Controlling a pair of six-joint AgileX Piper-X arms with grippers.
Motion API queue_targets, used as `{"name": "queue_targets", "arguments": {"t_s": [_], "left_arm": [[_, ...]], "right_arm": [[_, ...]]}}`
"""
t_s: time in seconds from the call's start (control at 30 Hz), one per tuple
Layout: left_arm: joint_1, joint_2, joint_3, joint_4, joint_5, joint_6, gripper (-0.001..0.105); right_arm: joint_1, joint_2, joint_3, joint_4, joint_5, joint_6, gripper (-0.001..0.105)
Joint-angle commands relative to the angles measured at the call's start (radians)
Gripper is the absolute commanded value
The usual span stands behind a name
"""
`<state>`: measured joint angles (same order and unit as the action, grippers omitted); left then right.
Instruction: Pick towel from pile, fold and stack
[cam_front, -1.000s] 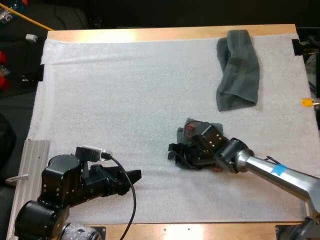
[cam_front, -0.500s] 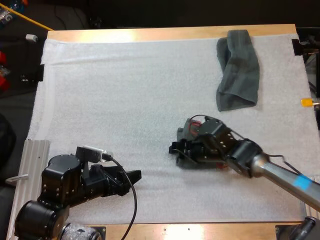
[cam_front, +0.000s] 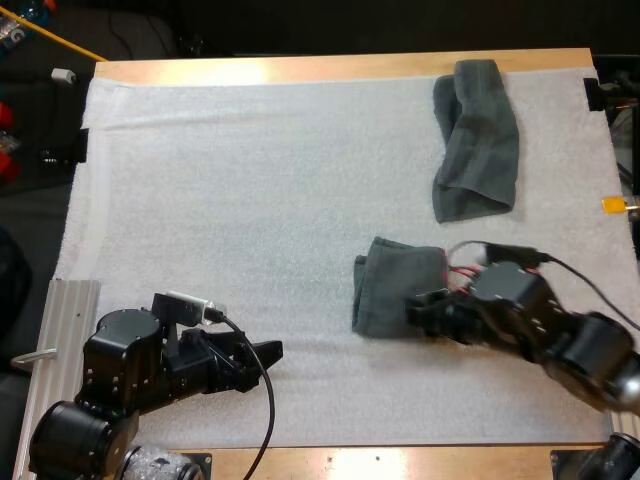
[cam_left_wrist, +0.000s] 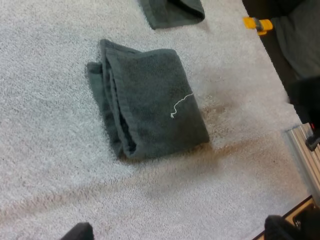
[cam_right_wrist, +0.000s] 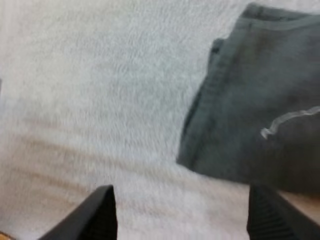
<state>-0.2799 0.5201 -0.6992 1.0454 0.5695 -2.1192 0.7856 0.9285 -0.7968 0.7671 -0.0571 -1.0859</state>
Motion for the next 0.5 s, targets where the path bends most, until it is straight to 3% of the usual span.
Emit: {"name": "queue_targets", "arguments": {"t_s": [0.0,0.2,0.27,0.47], "left_arm": [[0.001,-0.005,0.001,-0.002,0.01,0.0,0.066],[0.001,-0.002,0.005,-0.004,0.008,0.009,0.067],[0.001,0.003,0.005,-0.004,0.004,0.009,0.072],[0.001,0.048,0.005,-0.02,-0.019,0.009,0.072]], "right_arm": [[-0.001,-0.04,-0.006,0.05,0.01,-0.014,0.055],[-0.001,-0.205,-0.006,0.182,0.01,-0.014,0.055],[-0.001,-0.242,-0.006,0.203,0.01,-0.01,0.055],[-0.001,-0.354,-0.006,0.212,0.01,0.017,0.055]]}}
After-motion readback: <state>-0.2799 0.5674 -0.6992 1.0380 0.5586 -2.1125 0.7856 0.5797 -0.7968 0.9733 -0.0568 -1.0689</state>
